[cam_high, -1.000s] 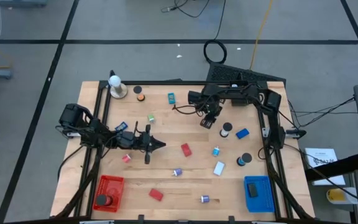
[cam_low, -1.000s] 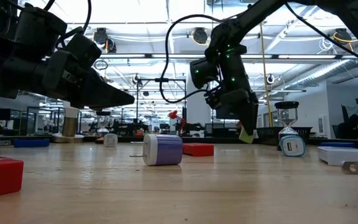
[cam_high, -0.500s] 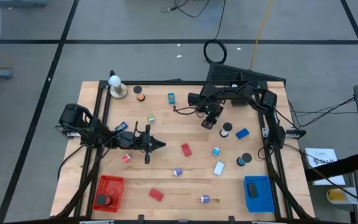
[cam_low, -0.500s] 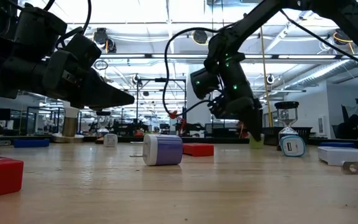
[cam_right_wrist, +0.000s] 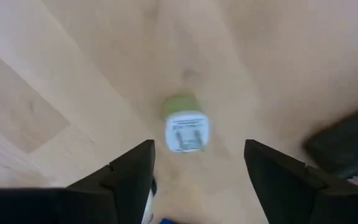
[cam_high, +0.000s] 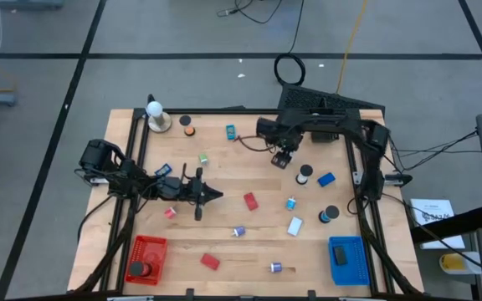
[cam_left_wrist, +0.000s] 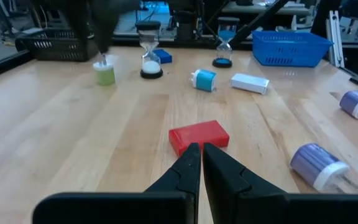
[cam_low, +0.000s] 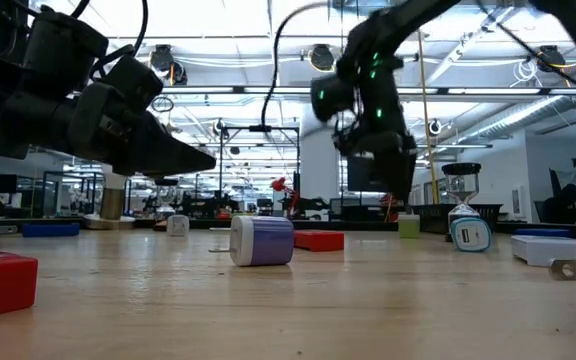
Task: Pick & Place Office items
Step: Put the green charger adapter into the black bin
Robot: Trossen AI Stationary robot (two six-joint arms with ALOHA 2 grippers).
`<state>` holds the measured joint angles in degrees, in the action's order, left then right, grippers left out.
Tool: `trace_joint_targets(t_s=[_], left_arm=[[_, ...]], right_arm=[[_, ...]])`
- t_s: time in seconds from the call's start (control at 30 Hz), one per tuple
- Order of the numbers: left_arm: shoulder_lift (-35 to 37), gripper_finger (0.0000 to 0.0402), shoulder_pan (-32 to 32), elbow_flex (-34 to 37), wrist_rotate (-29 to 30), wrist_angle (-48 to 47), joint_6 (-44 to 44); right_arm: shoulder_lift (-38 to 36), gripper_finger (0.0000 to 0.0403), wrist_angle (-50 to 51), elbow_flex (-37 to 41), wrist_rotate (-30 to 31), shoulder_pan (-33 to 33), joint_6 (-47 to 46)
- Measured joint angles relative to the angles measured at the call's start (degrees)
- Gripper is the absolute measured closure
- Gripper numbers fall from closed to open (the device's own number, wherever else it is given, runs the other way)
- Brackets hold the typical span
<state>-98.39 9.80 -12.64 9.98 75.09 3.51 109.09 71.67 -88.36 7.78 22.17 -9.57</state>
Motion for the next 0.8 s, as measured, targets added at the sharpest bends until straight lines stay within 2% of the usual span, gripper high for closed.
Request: trace_joint_targets(t_s=[0.13, 0.27, 0.43, 0.6, 0.8], left_arm=[[0.0, 0.0376, 0.1, 0.0, 0.0, -0.4, 0.0], [0.0, 0.0376, 0.1, 0.0, 0.0, -0.4, 0.0], [0.0, 0.0376, 0.1, 0.0, 0.0, -0.1, 0.1], [0.0, 0.0376, 0.1, -0.1, 0.1, 0.1, 0.0], [0.0, 0.0376, 0.1, -0.9, 0.1, -0.9, 0.0]], right_arm=[[-8.2, 0.0158, -9.0, 5.3, 0.7, -0.2, -1.7], [-16.7, 0.0156, -22.0, 16.0, -3.8, -0.2, -2.0], [-23.8, 0.0124, -33.6, 27.8, -6.4, -0.2, -2.0], [-24.8, 0.0094, -36.4, 31.7, -6.3, -0.2, -0.4], [-22.0, 0.0108, -37.7, 31.8, -6.1, -0.2, 2.9]])
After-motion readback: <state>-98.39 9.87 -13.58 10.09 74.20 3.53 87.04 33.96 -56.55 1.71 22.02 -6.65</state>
